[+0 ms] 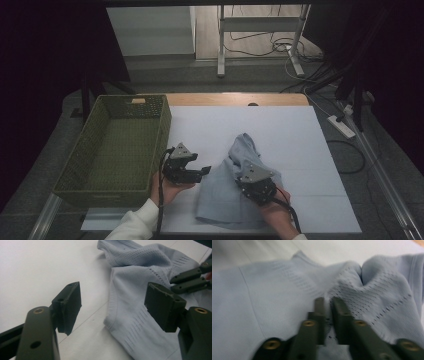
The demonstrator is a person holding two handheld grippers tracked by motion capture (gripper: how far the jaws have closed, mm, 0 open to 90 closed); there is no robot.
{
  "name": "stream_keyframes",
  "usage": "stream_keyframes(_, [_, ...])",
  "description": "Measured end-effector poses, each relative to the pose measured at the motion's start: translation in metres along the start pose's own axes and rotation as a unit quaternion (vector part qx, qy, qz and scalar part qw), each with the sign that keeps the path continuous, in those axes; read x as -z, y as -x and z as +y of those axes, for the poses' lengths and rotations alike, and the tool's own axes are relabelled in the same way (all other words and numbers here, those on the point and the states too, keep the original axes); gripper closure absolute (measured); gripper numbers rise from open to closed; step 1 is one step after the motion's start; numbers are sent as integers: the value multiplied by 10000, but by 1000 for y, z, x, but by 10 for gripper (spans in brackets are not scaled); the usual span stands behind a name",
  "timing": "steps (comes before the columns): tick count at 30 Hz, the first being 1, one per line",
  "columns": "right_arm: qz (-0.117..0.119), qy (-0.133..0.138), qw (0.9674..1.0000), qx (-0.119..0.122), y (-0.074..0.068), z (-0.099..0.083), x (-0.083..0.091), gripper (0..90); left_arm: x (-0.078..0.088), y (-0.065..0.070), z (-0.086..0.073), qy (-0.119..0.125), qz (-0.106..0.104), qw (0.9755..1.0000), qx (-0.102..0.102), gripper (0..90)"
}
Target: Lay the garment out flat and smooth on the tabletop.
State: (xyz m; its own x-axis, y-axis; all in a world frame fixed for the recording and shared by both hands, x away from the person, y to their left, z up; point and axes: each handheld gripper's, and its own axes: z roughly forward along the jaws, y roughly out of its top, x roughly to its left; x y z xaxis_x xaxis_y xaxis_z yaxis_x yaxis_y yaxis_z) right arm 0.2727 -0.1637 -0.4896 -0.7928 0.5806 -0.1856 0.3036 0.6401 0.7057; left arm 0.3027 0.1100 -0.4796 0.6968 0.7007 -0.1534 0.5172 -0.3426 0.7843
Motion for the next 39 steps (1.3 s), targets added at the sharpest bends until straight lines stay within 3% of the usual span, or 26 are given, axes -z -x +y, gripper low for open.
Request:
stream_keyframes(11, [53, -69, 9999, -96, 0, -22, 39, 881, 0, 0, 0, 3, -15, 10000, 9, 299])
stream_keyframes(19, [120, -139, 9991, -387, 3, -45, 61, 881, 0, 1, 0, -9, -23, 10000, 9, 299])
stream_keyframes(23, [219, -36, 9987, -468, 2, -44, 58, 881, -1, 1, 0, -10, -31, 10000, -12, 298])
stream_keyframes(26, [330, 210, 9982, -450, -4, -39, 55, 881, -1, 2, 1, -1, -39, 10000, -15, 298])
stream_keyframes(33, [577, 766, 9954, -62, -33, -14, 37, 881, 0, 3, 2, 39, -51, 10000, -10, 297])
stream_keyframes(39, [759, 1017, 9919, -37, -45, -2, 23, 880, 3, 2, 3, 92, -62, 9999, 33, 297])
